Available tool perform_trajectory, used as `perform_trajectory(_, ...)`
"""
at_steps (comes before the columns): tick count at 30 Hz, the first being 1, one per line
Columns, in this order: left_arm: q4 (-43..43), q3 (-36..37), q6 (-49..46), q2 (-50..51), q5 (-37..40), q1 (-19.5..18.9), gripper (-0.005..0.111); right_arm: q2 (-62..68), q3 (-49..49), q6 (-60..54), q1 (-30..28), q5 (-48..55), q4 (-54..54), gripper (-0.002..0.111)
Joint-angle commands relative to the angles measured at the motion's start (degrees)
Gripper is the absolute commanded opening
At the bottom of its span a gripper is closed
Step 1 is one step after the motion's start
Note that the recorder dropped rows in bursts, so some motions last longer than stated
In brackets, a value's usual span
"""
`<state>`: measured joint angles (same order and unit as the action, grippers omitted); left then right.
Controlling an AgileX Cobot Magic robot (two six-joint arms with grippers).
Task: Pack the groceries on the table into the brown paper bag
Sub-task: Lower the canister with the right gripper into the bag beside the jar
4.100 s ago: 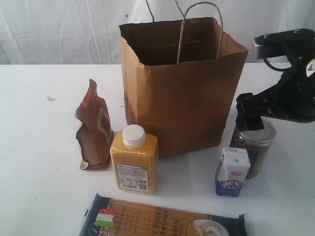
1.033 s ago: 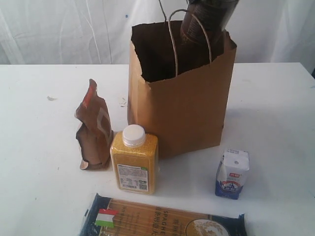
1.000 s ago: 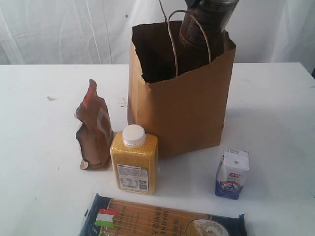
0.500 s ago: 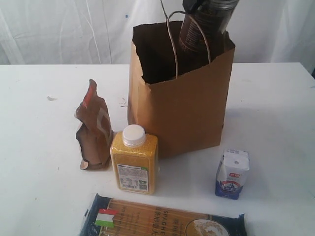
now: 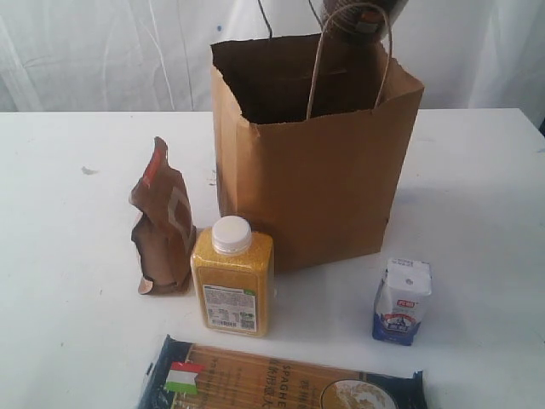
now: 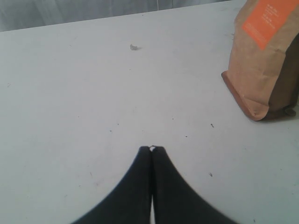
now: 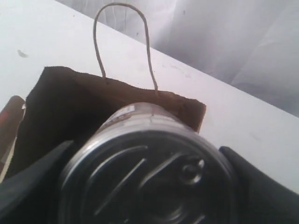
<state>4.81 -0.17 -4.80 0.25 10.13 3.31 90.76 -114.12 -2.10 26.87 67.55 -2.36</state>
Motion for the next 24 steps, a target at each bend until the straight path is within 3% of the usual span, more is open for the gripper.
perform_trajectory(1,0.22,0.17,0.04,-0.25,-0.35,0.35,0.0,2.12,-0.64,0.4,0.0,-1.32,1.74,0.0)
perform_trajectory(24,0.22,0.17,0.04,-0.25,-0.35,0.35,0.0,11.17,-0.64,-1.98,1.79,2.41,3.85,0.0)
